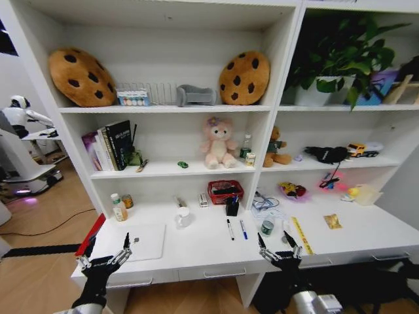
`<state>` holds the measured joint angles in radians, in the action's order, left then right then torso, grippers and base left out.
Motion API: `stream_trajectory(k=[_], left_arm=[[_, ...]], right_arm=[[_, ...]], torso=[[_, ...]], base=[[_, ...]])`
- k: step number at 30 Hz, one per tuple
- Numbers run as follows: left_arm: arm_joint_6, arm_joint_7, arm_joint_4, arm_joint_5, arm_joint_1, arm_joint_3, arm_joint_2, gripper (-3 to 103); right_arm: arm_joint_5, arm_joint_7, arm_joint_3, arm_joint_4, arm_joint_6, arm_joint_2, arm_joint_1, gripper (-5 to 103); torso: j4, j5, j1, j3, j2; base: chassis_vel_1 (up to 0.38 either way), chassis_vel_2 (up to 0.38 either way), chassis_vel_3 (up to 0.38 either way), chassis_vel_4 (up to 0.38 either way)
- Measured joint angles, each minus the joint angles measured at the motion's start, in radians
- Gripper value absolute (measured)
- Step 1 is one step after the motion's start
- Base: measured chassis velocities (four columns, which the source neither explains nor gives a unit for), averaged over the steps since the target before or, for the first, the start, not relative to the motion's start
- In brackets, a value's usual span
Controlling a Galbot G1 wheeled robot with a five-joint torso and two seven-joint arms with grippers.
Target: Organize the objects on the table.
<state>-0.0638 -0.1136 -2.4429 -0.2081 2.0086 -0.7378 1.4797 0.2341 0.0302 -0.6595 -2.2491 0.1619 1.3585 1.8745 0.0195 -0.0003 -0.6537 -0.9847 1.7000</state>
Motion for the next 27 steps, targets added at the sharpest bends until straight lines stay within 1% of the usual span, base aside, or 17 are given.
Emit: stream_trajectory(k=[4, 6, 7, 9, 10, 11, 12, 13, 15, 16, 17, 18, 19, 21, 23, 24, 27], left_arm=[[0.0, 0.001, 0.0, 0.002, 0.004, 0.001, 0.003, 100], [0.0, 0.005, 0.001, 0.012, 0.01, 0.005, 0.005, 100], [0.0, 0.005, 0.001, 0.012, 0.01, 0.005, 0.005, 100], [-0.001, 0.005, 0.001, 0.018, 0.014, 0.008, 0.005, 100], [-0.001, 0.008, 0.001, 0.026, 0.023, 0.012, 0.006, 100], [-0.002, 0.011, 0.001, 0.032, 0.032, 0.014, 0.007, 100], [-0.006, 0.013, 0.001, 0.042, 0.042, 0.014, 0.008, 100], [-0.006, 0.013, 0.001, 0.042, 0.042, 0.014, 0.008, 100], [-0.017, 0.017, 0.006, 0.068, 0.066, 0.016, 0.011, 100], [-0.017, 0.017, 0.006, 0.068, 0.066, 0.016, 0.011, 100], [-0.018, 0.019, 0.008, 0.074, 0.073, 0.017, 0.012, 100], [-0.017, 0.022, 0.01, 0.078, 0.079, 0.019, 0.007, 100], [-0.017, 0.022, 0.01, 0.078, 0.079, 0.019, 0.007, 100], [-0.009, 0.023, 0.016, 0.076, 0.077, 0.02, -0.008, 100], [-0.006, 0.024, 0.025, 0.071, 0.076, 0.019, -0.02, 100], [-0.006, 0.024, 0.031, 0.065, 0.076, 0.015, -0.029, 100], [-0.007, 0.023, 0.041, 0.053, 0.077, 0.007, -0.038, 100]], right_arm=[[0.012, -0.024, 0.025, 0.011, -0.009, -0.02, -0.029, 100], [0.095, -0.065, 0.073, 0.018, -0.07, -0.063, -0.082, 100], [0.095, -0.065, 0.073, 0.018, -0.07, -0.063, -0.082, 100], [0.134, -0.091, 0.093, 0.023, -0.11, -0.085, -0.109, 100], [0.191, -0.13, 0.125, 0.036, -0.181, -0.124, -0.165, 100], [0.234, -0.157, 0.15, 0.054, -0.227, -0.159, -0.211, 100], [0.275, -0.186, 0.178, 0.084, -0.26, -0.195, -0.267, 100], [0.275, -0.186, 0.178, 0.084, -0.26, -0.195, -0.267, 100], [0.342, -0.235, 0.25, 0.174, -0.313, -0.247, -0.398, 100], [0.342, -0.235, 0.25, 0.174, -0.313, -0.247, -0.398, 100], [0.359, -0.25, 0.268, 0.204, -0.328, -0.255, -0.437, 100], [0.393, -0.286, 0.302, 0.277, -0.373, -0.257, -0.506, 100], [0.393, -0.286, 0.302, 0.277, -0.373, -0.257, -0.506, 100], [0.41, -0.306, 0.318, 0.334, -0.407, -0.248, -0.553, 102], [0.417, -0.316, 0.326, 0.381, -0.431, -0.232, -0.591, 99], [0.427, -0.324, 0.332, 0.419, -0.449, -0.218, -0.622, 95], [0.447, -0.333, 0.353, 0.481, -0.468, -0.203, -0.687, 98]], torso=[[-0.0003, 0.0014, 0.0, 0.0, 0.0], [0.0007, 0.0, 0.0, 0.0, 0.0], [0.0007, 0.0, 0.0, 0.0, 0.0], [0.0005, 0.0002, 0.0, 0.0, 0.0], [0.0001, 0.0008, 0.0, 0.0, 0.0], [-0.0002, -0.0003, 0.0, 0.0, 0.0], [-0.0002, 0.0, 0.0, 0.0, 0.0], [-0.0002, 0.0, 0.0, 0.0, 0.0], [-0.0002, 0.0003, 0.0, 0.0, 0.0], [-0.0002, 0.0003, 0.0, 0.0, 0.0], [-0.0005, -0.0002, 0.0, 0.0, 0.0], [-0.0009, 0.0006, 0.0, 0.0, 0.0], [-0.0009, 0.0006, 0.0, 0.0, 0.0], [0.0003, 0.0006, 0.0, 0.0, 0.0], [0.0004, 0.0002, 0.0, 0.0, 0.0], [0.0006, 0.0007, 0.0, 0.0, 0.0], [0.0006, 0.0, 0.0, 0.0, 0.0]], base=[[-0.152, -0.18, 0.129, 0.18], [-0.031, -0.098, 0.066, 0.034], [-0.066, -0.087, 0.053, 0.034], [-0.066, -0.087, -0.007, -0.011], [0.0, 0.0, 0.0, 0.0], [0.035, 0.075, -0.012, -0.043], [0.035, 0.052, -0.018, -0.043], [0.035, 0.052, -0.018, -0.043], [0.039, 0.052, -0.022, -0.03], [0.035, 0.051, -0.002, -0.01], [0.0, 0.0, 0.0, 0.0], [0.0, 0.0, 0.0, 0.0], [0.0, 0.0, 0.0, 0.0], [0.0, 0.0, 0.0, 0.0], [0.0, 0.0, 0.0, 0.0], [0.0, 0.0, 0.0, 0.0], [0.0, 0.0, 0.0, 0.0]])
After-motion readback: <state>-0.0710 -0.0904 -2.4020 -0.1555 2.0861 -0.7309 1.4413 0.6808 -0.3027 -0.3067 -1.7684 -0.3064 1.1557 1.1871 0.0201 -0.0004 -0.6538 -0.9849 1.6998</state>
